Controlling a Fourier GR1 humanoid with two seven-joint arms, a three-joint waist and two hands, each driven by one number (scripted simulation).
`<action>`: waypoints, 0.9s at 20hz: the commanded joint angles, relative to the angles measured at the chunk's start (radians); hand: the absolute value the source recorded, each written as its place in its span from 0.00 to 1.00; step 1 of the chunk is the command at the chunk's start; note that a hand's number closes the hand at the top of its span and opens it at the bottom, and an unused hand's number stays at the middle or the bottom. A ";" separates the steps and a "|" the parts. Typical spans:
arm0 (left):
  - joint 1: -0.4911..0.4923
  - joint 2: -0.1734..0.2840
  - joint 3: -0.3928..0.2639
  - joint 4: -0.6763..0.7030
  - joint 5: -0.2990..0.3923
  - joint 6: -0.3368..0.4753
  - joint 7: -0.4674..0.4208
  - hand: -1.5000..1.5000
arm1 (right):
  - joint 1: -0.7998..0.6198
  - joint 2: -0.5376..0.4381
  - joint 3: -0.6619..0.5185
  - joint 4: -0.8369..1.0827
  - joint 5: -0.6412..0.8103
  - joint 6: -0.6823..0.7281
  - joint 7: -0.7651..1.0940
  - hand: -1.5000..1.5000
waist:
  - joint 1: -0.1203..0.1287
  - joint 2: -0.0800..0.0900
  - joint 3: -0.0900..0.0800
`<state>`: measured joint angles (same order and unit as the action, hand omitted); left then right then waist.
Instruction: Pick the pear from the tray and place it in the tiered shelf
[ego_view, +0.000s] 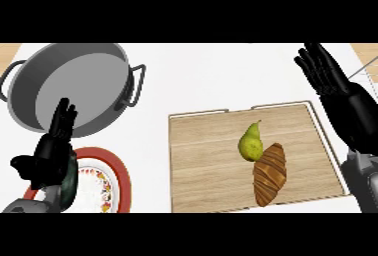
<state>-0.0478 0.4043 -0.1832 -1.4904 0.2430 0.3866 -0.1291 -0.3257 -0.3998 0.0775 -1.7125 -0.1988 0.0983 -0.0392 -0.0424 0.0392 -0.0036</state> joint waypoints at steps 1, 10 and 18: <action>-0.066 -0.026 -0.034 0.070 -0.024 -0.029 0.017 0.50 | 0.071 0.043 -0.075 0.081 -0.054 -0.041 0.009 0.00 | 0.025 -0.035 0.004; -0.061 0.018 -0.080 -0.010 -0.034 -0.085 0.024 0.50 | 0.373 0.106 -0.257 0.405 -0.043 -0.420 0.188 1.00 | -0.034 0.018 -0.004; -0.123 -0.033 -0.140 0.048 -0.049 -0.120 0.075 0.50 | 0.368 0.395 -0.367 0.442 -0.264 -0.845 -0.140 0.00 | 0.017 -0.035 0.007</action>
<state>-0.1365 0.3916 -0.3079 -1.4763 0.1989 0.2844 -0.0634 0.0053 -0.0885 -0.2709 -1.3443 -0.3630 -0.6328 -0.0317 -0.0428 -0.0004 -0.0214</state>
